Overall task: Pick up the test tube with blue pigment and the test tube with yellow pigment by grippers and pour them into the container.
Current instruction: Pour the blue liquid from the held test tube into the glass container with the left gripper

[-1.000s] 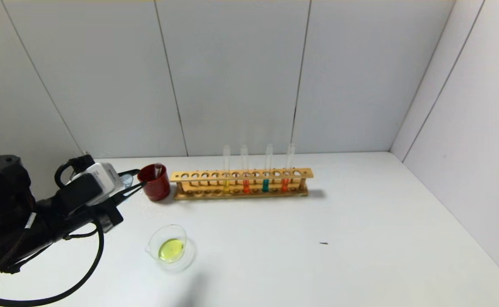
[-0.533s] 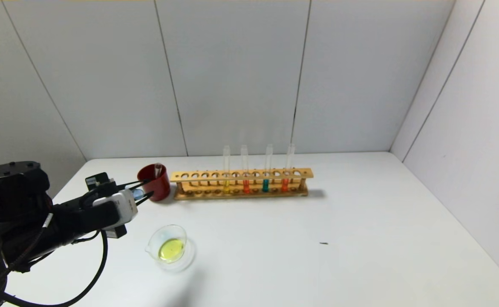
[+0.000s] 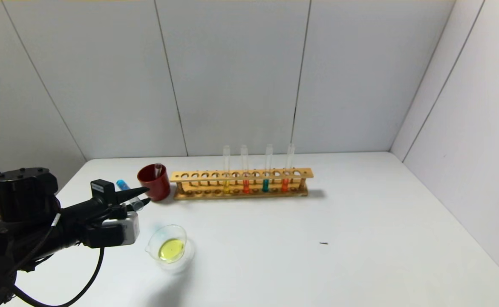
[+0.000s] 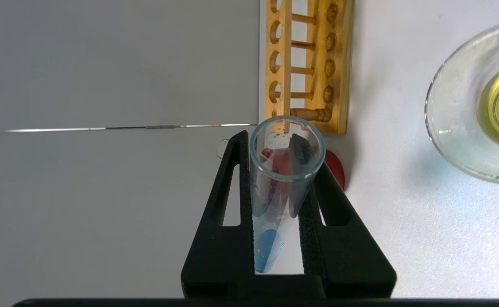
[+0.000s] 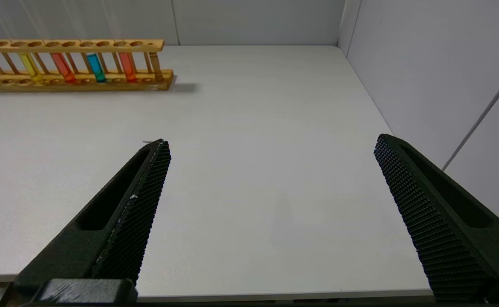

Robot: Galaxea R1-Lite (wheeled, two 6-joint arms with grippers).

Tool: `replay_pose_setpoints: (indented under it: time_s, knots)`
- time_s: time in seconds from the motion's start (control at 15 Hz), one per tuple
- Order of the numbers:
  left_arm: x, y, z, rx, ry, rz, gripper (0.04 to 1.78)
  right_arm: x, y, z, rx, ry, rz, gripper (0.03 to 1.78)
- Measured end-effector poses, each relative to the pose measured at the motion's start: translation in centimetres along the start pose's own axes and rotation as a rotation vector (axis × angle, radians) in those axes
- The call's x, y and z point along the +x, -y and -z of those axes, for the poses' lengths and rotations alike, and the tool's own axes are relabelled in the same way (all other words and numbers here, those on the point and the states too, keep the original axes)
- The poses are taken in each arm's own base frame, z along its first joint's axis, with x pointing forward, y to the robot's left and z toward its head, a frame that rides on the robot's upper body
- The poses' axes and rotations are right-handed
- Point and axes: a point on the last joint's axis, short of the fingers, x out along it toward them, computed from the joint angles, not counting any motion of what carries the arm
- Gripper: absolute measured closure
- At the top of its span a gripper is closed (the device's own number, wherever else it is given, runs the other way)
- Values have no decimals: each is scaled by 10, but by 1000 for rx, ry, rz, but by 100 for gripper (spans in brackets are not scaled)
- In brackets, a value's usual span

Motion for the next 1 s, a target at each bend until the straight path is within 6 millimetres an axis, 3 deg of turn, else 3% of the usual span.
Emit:
replay_pose_setpoints:
  time_s: [1.0]
  knots:
    - [26,14,20,227,-11,68,148,0,0,0,0,0,0,6]
